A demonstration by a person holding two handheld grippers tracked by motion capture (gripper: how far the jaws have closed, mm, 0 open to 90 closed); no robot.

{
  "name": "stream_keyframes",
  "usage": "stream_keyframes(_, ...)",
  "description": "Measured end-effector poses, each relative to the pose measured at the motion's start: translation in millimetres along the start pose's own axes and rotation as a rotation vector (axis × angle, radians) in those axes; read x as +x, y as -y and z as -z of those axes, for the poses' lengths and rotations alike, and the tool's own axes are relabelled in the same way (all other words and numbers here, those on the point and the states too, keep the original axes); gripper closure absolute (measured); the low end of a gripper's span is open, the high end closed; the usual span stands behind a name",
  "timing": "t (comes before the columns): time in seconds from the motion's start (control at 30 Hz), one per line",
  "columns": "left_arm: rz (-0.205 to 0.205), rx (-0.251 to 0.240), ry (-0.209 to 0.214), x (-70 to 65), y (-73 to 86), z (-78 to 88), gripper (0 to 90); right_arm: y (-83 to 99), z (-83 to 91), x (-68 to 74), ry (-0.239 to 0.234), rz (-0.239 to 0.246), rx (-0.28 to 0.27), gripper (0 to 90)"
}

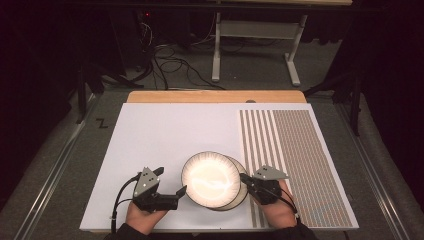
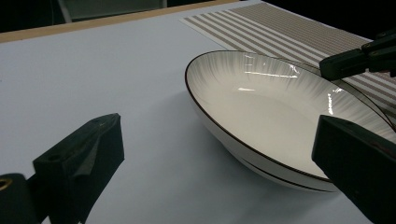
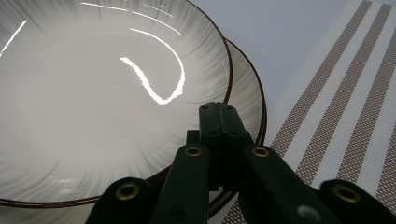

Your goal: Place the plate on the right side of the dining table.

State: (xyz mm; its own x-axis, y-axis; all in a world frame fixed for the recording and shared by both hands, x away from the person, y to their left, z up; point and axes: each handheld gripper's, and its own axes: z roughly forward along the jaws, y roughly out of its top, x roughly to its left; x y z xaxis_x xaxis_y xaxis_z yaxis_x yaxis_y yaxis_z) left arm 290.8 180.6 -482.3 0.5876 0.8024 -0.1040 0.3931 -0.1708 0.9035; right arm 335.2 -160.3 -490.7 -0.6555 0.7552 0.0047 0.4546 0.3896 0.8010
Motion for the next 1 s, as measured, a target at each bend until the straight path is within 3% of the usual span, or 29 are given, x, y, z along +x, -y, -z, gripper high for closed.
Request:
stream_keyframes(0.5,-0.002,0.007,0.000,-2.5,0.5,-2.3,3.2,-0.3,-0.5,-0.1,0.002,0.001,-0.001,90.0)
stream_keyframes(1.0,0.014,0.014,0.031,-7.2,-0.4,-5.6,3.3,-0.3,-0.9,1.4,0.002,-0.007,0.001,90.0)
